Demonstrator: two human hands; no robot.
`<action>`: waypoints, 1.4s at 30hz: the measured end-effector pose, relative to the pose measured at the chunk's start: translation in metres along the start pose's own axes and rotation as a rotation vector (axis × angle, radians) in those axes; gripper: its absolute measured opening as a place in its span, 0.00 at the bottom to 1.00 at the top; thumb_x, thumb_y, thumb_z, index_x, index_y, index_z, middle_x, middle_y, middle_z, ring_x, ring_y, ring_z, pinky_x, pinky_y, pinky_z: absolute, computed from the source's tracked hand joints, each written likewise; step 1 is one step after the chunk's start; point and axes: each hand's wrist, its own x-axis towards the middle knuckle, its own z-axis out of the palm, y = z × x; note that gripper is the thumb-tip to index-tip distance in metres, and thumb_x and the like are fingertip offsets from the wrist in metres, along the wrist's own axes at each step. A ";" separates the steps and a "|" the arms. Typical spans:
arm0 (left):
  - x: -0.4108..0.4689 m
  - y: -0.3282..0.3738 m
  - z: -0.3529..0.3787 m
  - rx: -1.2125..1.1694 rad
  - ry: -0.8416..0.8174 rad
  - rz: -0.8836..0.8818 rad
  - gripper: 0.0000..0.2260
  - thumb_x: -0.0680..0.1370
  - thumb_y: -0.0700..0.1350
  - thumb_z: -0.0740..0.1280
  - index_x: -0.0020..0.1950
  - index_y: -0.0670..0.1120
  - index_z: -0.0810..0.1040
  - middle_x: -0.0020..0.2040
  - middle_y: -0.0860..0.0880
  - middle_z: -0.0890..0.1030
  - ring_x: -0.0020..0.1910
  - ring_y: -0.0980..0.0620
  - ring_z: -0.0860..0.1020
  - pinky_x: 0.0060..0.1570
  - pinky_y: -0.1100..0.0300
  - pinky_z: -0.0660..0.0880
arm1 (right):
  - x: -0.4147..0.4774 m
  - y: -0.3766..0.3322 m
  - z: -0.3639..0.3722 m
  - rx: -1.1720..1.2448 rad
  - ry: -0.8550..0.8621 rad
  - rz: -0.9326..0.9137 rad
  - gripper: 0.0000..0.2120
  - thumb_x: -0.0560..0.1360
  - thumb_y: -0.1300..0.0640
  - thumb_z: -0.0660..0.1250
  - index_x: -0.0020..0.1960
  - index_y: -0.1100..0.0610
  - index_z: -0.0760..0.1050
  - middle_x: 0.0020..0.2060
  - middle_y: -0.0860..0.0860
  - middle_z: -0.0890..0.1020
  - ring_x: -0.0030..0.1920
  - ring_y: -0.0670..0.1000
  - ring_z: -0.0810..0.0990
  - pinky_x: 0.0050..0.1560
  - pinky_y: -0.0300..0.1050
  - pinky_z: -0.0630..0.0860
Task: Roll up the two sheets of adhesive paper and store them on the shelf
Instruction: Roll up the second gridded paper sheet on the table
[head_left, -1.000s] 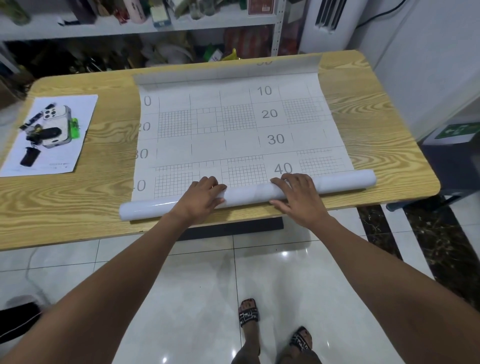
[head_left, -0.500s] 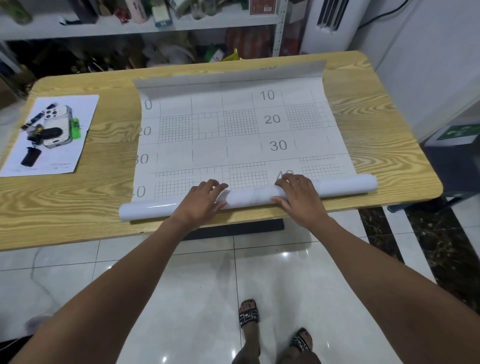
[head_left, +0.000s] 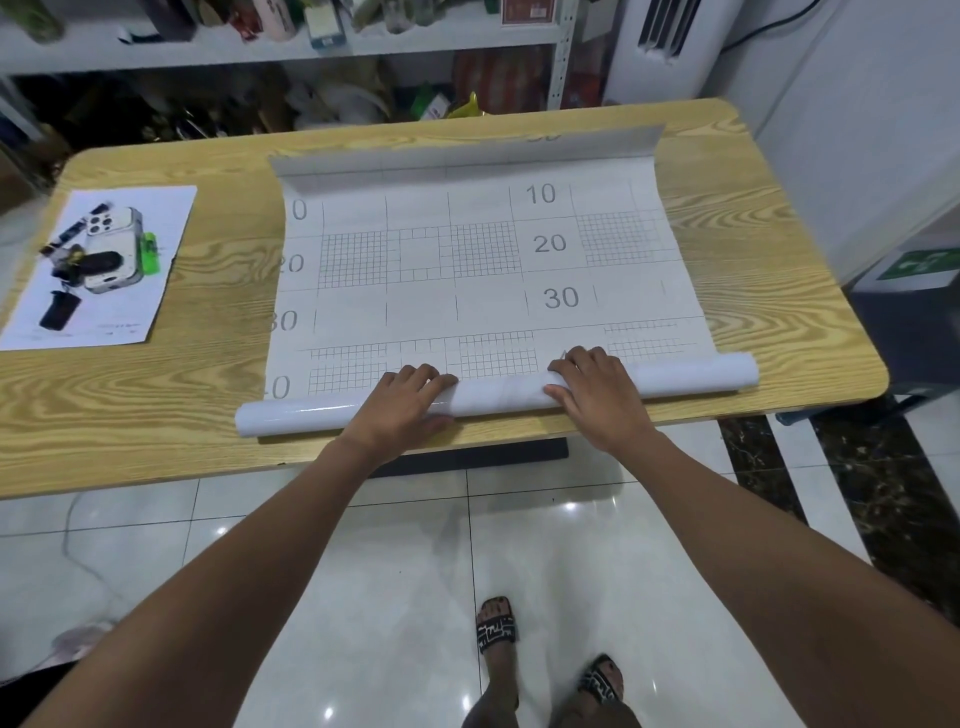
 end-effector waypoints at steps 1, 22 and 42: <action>0.000 0.000 0.000 0.003 0.000 0.004 0.22 0.72 0.55 0.67 0.61 0.44 0.74 0.52 0.44 0.77 0.46 0.42 0.75 0.45 0.51 0.71 | 0.000 0.000 -0.001 0.003 0.001 0.002 0.24 0.77 0.44 0.47 0.54 0.57 0.77 0.47 0.55 0.78 0.45 0.58 0.76 0.47 0.51 0.72; 0.004 0.003 -0.008 -0.059 -0.042 -0.029 0.23 0.79 0.51 0.60 0.71 0.45 0.61 0.61 0.45 0.74 0.56 0.44 0.70 0.55 0.51 0.65 | -0.017 0.012 -0.007 0.028 0.016 -0.070 0.28 0.75 0.38 0.52 0.65 0.57 0.70 0.55 0.56 0.77 0.52 0.58 0.75 0.60 0.51 0.63; 0.007 0.010 0.002 0.114 0.078 -0.002 0.17 0.74 0.50 0.66 0.60 0.51 0.66 0.51 0.45 0.79 0.45 0.42 0.78 0.43 0.51 0.75 | -0.010 0.010 -0.005 0.012 0.053 -0.083 0.27 0.71 0.47 0.71 0.65 0.59 0.71 0.49 0.56 0.79 0.48 0.59 0.76 0.51 0.53 0.73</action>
